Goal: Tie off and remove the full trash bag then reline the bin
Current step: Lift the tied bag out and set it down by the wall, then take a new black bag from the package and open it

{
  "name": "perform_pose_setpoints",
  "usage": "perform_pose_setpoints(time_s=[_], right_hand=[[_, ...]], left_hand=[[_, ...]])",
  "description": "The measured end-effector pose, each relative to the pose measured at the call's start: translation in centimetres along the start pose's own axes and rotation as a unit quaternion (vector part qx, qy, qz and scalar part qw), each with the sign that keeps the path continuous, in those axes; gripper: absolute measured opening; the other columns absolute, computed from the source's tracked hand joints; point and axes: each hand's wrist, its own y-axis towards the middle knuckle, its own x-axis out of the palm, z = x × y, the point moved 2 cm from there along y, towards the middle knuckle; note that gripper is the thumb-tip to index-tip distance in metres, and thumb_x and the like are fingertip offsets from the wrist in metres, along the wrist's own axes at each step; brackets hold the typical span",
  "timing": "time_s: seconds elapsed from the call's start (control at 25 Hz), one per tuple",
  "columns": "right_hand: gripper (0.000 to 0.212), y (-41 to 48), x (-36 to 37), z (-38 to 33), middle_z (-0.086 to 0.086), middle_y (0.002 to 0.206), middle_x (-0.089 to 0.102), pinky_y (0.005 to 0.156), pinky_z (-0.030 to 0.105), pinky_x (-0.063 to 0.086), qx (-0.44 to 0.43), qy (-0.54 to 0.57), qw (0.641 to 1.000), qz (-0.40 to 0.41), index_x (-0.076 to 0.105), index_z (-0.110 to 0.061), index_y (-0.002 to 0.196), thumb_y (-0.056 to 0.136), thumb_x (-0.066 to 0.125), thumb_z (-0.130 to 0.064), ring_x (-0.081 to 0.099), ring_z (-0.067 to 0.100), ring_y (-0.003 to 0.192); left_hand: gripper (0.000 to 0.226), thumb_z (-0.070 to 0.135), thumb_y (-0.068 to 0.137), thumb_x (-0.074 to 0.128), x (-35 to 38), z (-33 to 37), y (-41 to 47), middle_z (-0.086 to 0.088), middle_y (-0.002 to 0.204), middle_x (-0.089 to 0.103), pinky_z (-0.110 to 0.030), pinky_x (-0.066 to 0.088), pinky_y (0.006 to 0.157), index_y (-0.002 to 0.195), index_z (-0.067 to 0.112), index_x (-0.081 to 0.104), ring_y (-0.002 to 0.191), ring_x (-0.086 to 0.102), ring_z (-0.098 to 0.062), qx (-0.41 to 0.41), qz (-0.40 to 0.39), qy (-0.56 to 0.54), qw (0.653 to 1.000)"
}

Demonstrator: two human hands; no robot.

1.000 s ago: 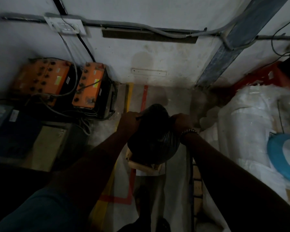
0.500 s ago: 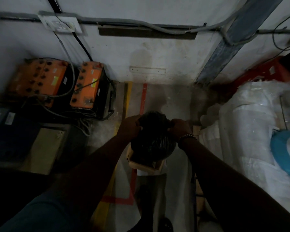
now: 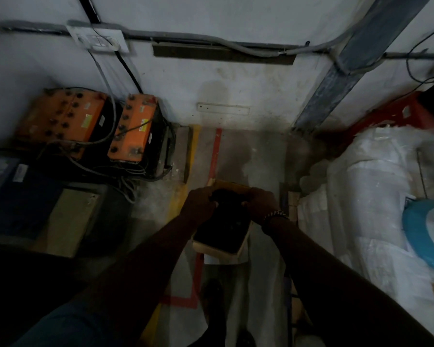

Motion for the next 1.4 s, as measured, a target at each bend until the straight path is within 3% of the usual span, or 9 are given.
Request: perform_pose_setpoints(time_s=[0.16,0.36,0.6,0.84,1.0,1.16,1.28,1.4], right_hand=[[0.049,-1.5,0.3,-0.4,0.007,0.140,0.061,0.101,0.017,0.032,-0.052,0.015,0.999,-0.002,0.061,-0.018,0.136,0.089,0.070,-0.012,0.054,0.025,0.130],[0.051,-2.5,0.5,-1.0,0.004,0.146,0.056,0.114,0.038,0.039,-0.090,-0.039,0.994,-0.037,0.057,-0.024,0.140,0.091,0.067,-0.035,0.052,0.026,0.134],[0.040,-7.1,0.6,-1.8,0.008,0.128,0.066,0.103,0.038,0.048,-0.160,-0.062,0.984,-0.036,0.065,-0.017,0.126,0.090,0.064,-0.036,0.061,0.029,0.119],[0.036,-15.1,0.7,-5.7,0.009,0.125,0.067,0.095,0.036,0.052,-0.237,-0.025,0.971,-0.035,0.065,-0.018,0.123,0.091,0.070,-0.033,0.063,0.030,0.114],[0.041,-20.9,2.9,-10.3,0.007,0.127,0.066,0.098,0.038,0.051,-0.321,-0.030,0.944,-0.067,0.063,-0.018,0.127,0.091,0.071,-0.036,0.061,0.027,0.118],[0.047,-27.3,6.2,-15.3,0.011,0.131,0.064,0.101,0.041,0.049,-0.413,-0.050,0.903,-0.107,0.060,-0.015,0.132,0.091,0.070,-0.034,0.059,0.030,0.122],[0.039,-32.5,8.8,-18.7,0.014,0.123,0.068,0.095,0.039,0.051,-0.466,-0.066,0.871,-0.140,0.063,-0.012,0.126,0.091,0.070,-0.028,0.062,0.032,0.116],[0.032,-38.2,11.6,-21.9,0.012,0.116,0.070,0.084,0.029,0.047,-0.524,-0.085,0.832,-0.160,0.065,-0.014,0.118,0.090,0.071,-0.028,0.064,0.030,0.110]], left_hand=[[0.060,0.022,0.093,0.071,0.5,0.5,-1.7,-0.011,0.147,0.055,-0.038,0.044,0.110,0.149,0.013,0.050,0.132,0.054,-0.029,-0.018,0.017,-0.020,0.999],[0.055,0.020,0.093,0.072,0.0,2.0,-5.3,-0.014,0.141,0.060,-0.036,0.047,0.106,0.145,0.011,0.054,0.125,0.060,-0.031,0.006,0.073,-0.027,0.997],[0.059,0.030,0.090,0.076,-0.2,3.2,-13.2,-0.008,0.137,0.064,-0.025,0.046,0.096,0.144,0.018,0.056,0.119,0.064,-0.022,-0.052,0.138,-0.042,0.988],[0.057,0.032,0.091,0.074,-0.8,4.0,-24.9,-0.009,0.136,0.064,-0.031,0.049,0.096,0.144,0.017,0.057,0.113,0.067,-0.024,-0.114,0.221,-0.050,0.967],[0.045,0.033,0.095,0.069,-2.1,2.8,-33.7,-0.006,0.134,0.066,-0.029,0.047,0.096,0.136,0.016,0.064,0.119,0.065,-0.024,-0.162,0.297,-0.051,0.940],[0.027,0.024,0.090,0.073,-3.1,1.2,-43.2,-0.009,0.116,0.075,-0.032,0.053,0.090,0.115,0.014,0.075,0.107,0.070,-0.025,-0.201,0.373,-0.039,0.905],[0.030,0.023,0.083,0.077,-3.3,-0.2,-50.1,-0.005,0.110,0.076,-0.027,0.051,0.085,0.112,0.018,0.072,0.102,0.070,-0.021,-0.258,0.435,-0.088,0.858],[0.042,0.023,0.083,0.078,-2.8,-2.0,-57.0,-0.005,0.121,0.072,-0.024,0.047,0.091,0.124,0.016,0.068,0.113,0.067,-0.021,-0.302,0.476,-0.098,0.821]])
